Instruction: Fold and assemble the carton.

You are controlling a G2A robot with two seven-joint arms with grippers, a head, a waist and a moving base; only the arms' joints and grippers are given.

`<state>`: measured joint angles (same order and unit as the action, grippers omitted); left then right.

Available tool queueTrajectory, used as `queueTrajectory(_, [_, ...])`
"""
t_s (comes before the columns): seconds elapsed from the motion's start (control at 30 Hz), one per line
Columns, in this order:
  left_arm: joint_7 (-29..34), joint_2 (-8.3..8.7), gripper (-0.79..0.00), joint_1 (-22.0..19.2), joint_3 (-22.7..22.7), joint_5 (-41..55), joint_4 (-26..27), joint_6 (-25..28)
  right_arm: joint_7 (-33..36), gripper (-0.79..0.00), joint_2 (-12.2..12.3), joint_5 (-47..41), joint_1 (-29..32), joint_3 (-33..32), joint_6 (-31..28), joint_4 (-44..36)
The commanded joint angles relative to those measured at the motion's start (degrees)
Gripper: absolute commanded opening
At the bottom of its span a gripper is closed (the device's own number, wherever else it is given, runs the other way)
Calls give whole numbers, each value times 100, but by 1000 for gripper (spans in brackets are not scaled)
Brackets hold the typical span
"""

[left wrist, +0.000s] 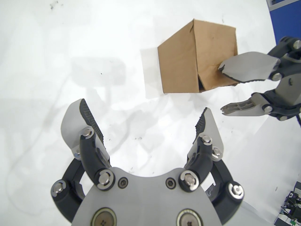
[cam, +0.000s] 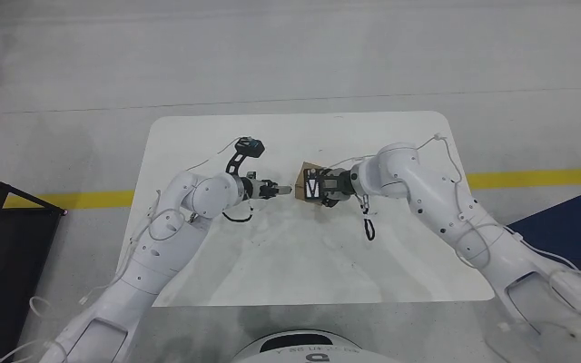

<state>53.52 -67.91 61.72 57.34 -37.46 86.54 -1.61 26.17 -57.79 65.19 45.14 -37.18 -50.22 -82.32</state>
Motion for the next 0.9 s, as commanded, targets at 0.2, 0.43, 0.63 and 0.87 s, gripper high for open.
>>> queueTrajectory(0.2, [-108,-52,0,-147,-126,25,-96,-16,173,-376,39,6,109,-87,-225,-131])
queueTrajectory(0.43, [-57,-116,0,-302,-330,77,-250,74,380,-336,55,-102,151,-128,-399,-195])
queueTrajectory(0.63, [-38,-159,0,-383,-466,120,-373,179,447,-348,60,-145,169,-173,-445,-203])
queueTrajectory(0.87, [-147,-184,0,-447,-489,138,-404,265,447,-351,62,-155,175,-225,-495,-212])
